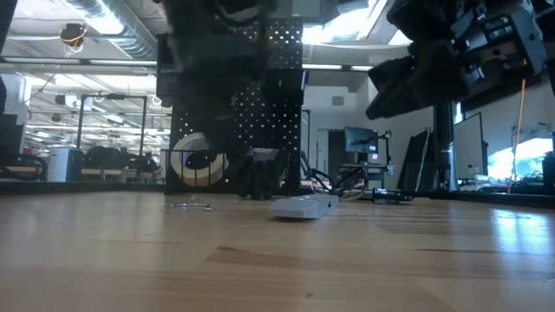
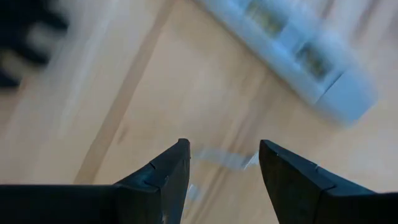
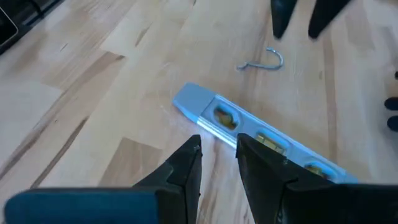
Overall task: Hang tools onto peg board
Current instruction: Put the hanger hook into the right black bin on the pegboard
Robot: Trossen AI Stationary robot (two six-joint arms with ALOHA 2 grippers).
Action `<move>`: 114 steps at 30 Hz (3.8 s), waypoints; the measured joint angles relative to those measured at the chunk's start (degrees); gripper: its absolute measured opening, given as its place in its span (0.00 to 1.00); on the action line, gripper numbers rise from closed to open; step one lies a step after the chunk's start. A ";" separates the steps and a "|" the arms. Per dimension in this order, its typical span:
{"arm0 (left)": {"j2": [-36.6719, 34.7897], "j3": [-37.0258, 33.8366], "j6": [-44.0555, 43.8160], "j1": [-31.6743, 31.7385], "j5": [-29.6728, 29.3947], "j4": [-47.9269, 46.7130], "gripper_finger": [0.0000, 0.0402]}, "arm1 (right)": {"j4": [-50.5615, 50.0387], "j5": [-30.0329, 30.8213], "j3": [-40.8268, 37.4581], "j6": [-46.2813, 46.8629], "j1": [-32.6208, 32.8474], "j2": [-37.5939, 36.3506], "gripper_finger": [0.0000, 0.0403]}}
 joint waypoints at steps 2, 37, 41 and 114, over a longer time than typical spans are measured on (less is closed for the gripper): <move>0.02 -0.06 0.11 -0.29 0.02 -4.73 0.45 | 0.12 0.02 -0.38 0.34 0.00 0.00 0.26; -0.42 -18.04 4.86 3.40 3.80 13.86 0.38 | 0.76 6.08 -0.53 -0.49 -0.04 0.00 0.26; -0.35 -18.12 6.58 3.35 3.99 14.37 0.26 | 0.76 6.08 -0.53 -1.03 -0.04 0.00 0.26; -20.93 -13.55 7.07 -10.11 -17.12 14.84 0.00 | 9.36 9.97 -0.53 -3.07 -0.04 -0.01 0.48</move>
